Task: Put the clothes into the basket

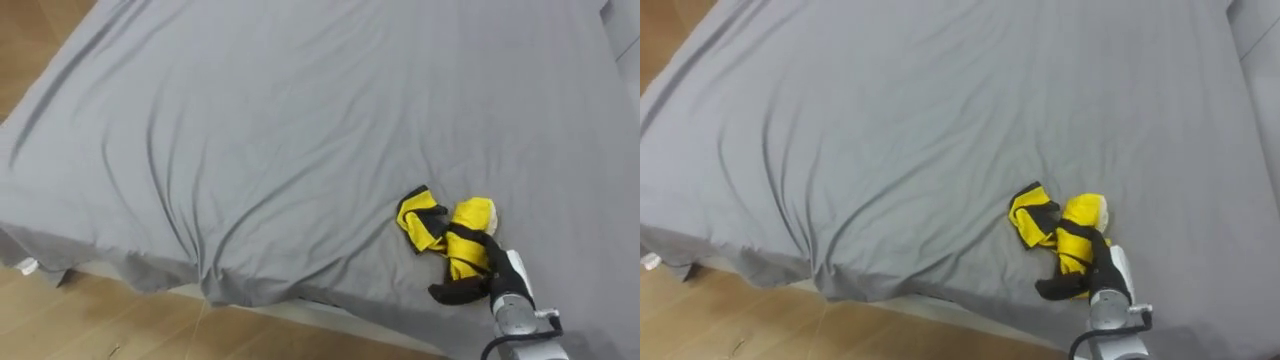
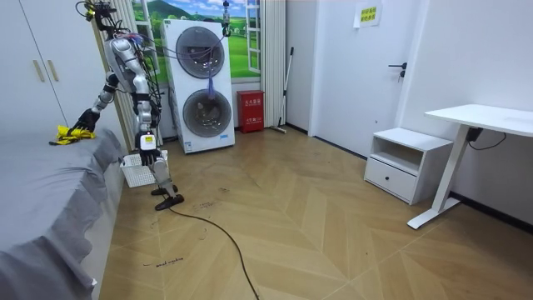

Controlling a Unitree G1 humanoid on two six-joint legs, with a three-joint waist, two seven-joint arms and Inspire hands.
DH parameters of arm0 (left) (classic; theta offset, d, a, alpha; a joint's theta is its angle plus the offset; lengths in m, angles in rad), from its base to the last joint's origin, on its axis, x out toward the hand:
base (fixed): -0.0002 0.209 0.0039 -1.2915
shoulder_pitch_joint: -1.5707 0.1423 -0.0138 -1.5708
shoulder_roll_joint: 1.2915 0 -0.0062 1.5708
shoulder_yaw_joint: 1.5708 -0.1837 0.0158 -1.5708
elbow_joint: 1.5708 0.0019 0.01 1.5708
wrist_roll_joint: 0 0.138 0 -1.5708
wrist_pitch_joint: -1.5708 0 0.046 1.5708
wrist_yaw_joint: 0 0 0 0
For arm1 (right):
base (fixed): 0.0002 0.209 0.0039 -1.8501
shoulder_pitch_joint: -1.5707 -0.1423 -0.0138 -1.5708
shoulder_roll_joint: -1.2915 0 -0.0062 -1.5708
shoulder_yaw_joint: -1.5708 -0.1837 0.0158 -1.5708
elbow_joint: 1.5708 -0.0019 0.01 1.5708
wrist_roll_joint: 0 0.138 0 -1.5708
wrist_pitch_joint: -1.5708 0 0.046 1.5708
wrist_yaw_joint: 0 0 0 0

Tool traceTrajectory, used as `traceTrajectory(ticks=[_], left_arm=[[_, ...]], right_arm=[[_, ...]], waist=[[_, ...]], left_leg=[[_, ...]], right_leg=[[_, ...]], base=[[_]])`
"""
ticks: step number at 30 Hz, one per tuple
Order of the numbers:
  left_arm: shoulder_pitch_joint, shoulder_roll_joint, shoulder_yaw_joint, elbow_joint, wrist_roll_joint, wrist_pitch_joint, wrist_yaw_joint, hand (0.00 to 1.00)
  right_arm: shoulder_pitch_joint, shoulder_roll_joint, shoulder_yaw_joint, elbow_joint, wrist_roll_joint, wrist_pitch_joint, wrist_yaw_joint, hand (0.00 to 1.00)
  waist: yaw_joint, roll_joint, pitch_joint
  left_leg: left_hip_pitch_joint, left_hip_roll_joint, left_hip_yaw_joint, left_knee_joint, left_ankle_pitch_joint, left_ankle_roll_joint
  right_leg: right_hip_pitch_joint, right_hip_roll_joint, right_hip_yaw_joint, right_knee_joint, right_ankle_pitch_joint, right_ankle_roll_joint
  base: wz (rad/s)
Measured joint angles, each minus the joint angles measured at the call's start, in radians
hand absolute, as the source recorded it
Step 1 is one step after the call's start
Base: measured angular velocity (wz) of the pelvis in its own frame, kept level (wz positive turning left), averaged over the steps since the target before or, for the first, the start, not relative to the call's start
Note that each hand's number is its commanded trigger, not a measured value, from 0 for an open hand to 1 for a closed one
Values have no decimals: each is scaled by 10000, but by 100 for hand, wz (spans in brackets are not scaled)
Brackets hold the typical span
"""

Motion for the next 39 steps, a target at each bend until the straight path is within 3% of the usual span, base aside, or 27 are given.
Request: traceTrajectory(ticks=[7,15,22,25,30,39], left_arm=[[-28,6,30,-22,5,34,-3,0],[-133,-37,-11,-17,11,10,-13,0],[-215,-7,-2,349,21,12,-15,0],[-215,-11,-16,389,-39,43,-15,0],[-215,28,-191,387,-437,85,-16,0],[-294,82,94,440,-615,87,-15,0]], right_arm=[[108,-236,-36,652,62,247,96,100],[680,275,380,1570,-127,1053,1210,100],[532,294,336,1848,-88,1089,1418,100],[308,165,-91,1965,131,1091,1422,100],[-213,-552,-395,2229,345,1117,1440,100],[-309,-921,-986,1712,663,1101,1435,100]], waist=[[-7,-21,-13],[260,7,-7],[241,35,13],[210,49,35],[137,66,67],[-129,-50,67]], left_leg=[[-105,-13,-132,-86,5,-1],[-274,-72,-149,-106,75,44],[-458,-126,-162,-112,116,93],[-480,-127,-172,-112,128,93],[-574,-139,-187,-109,179,83],[-825,-129,-100,-123,267,65]], right_leg=[[-75,6,-102,-18,0,1],[-369,-44,-4,-18,0,1],[-553,-130,53,-28,-1,2],[-560,-167,51,-26,-2,4],[-615,-186,-6,-6,-3,24],[-927,-182,107,42,3,21]], base=[[5],[-1],[1],[3],[3],[-1]])
